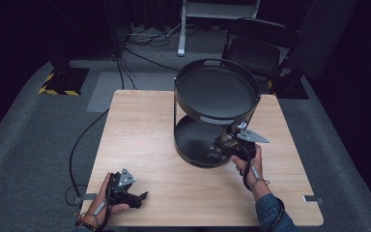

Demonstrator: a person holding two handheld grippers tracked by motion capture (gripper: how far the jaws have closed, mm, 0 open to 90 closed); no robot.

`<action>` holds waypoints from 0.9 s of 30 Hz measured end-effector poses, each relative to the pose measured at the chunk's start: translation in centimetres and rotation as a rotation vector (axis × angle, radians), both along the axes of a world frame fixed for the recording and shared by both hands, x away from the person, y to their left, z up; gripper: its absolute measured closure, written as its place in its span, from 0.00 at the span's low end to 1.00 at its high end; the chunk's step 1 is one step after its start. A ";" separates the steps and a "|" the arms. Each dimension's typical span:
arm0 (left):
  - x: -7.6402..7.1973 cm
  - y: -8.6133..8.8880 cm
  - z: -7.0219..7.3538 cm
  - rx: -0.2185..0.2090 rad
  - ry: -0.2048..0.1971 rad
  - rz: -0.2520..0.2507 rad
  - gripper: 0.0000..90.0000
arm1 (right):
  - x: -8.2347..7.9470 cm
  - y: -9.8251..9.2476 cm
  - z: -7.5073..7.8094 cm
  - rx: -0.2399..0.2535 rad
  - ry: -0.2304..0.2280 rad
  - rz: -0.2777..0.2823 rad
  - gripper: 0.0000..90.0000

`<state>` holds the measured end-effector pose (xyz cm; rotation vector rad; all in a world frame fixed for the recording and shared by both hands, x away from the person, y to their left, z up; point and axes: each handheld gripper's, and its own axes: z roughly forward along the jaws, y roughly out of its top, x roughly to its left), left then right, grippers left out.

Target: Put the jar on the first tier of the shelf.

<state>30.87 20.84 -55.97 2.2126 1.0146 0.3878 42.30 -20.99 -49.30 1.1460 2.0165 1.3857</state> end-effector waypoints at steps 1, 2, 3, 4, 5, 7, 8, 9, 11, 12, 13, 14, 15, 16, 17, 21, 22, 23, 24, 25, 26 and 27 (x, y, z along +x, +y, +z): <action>0.0 0.0 0.0 0.000 0.000 0.000 0.00 | 0.1 0.1 0.0 -0.006 0.001 0.005 0.38; 0.0 0.0 0.0 0.000 0.000 0.000 0.00 | 0.1 0.2 -0.1 -0.011 0.003 0.004 0.38; 0.0 0.0 0.0 0.000 0.000 0.000 0.00 | 0.2 0.3 -0.1 -0.019 0.005 0.006 0.38; 0.0 0.0 0.0 0.000 0.000 0.000 0.00 | 0.3 0.5 -0.3 -0.027 0.011 0.004 0.38; 0.0 0.0 0.0 0.000 0.000 0.000 0.00 | 0.4 0.5 -0.3 -0.027 0.013 0.002 0.38; 0.0 0.0 0.0 0.000 0.000 0.000 0.00 | 0.5 0.6 -0.5 -0.038 0.012 0.002 0.38; 0.0 0.0 0.0 0.000 0.000 -0.001 0.00 | 0.5 0.6 -0.5 -0.038 0.012 0.002 0.38; 0.0 0.0 0.0 0.000 0.000 -0.002 0.00 | 0.5 0.7 -0.5 -0.046 0.013 0.005 0.38; 0.0 0.0 0.0 0.000 0.000 -0.002 0.00 | 0.6 1.0 -0.6 -0.066 0.015 0.010 0.38; 0.0 0.0 0.0 0.000 0.000 -0.002 0.00 | 0.6 1.1 -0.6 -0.073 0.019 0.016 0.38; 0.0 0.0 0.0 0.001 0.000 -0.003 0.00 | 0.7 1.1 -0.6 -0.079 0.021 0.022 0.38; 0.0 0.0 0.0 0.001 0.000 -0.003 0.00 | 0.7 1.1 -0.6 -0.079 0.021 0.022 0.38; 0.0 0.0 0.0 0.001 0.000 -0.003 0.00 | 0.7 1.3 -0.7 -0.090 0.025 0.024 0.38; 0.0 0.0 0.0 0.002 0.000 -0.003 0.00 | 0.7 1.3 -0.8 -0.097 0.025 0.026 0.38; 0.0 0.0 0.0 0.001 0.000 -0.003 0.00 | 0.7 1.3 -0.8 -0.100 0.025 0.027 0.38; 0.0 0.0 0.0 0.002 0.000 -0.003 0.00 | 0.7 1.3 -0.9 -0.099 0.029 0.030 0.38; 0.0 0.0 0.0 0.002 0.000 -0.003 0.00 | 0.7 1.4 -0.9 -0.103 0.028 0.032 0.38; 0.0 0.0 0.0 0.002 0.000 -0.003 0.00 | 0.7 1.4 -0.9 -0.107 0.024 0.038 0.38; 0.0 0.0 0.0 0.001 0.000 -0.003 0.00 | 0.7 1.4 -0.9 -0.112 0.025 0.045 0.38; 0.0 0.0 0.0 0.001 0.000 -0.003 0.00 | 0.8 1.4 -0.9 -0.118 0.029 0.045 0.38; 0.0 0.0 0.0 0.001 0.000 -0.003 0.00 | 0.8 1.4 -0.9 -0.123 0.028 0.044 0.38; 0.0 0.0 0.0 0.001 0.000 -0.003 0.00 | 0.8 1.3 -0.9 -0.121 0.031 0.047 0.38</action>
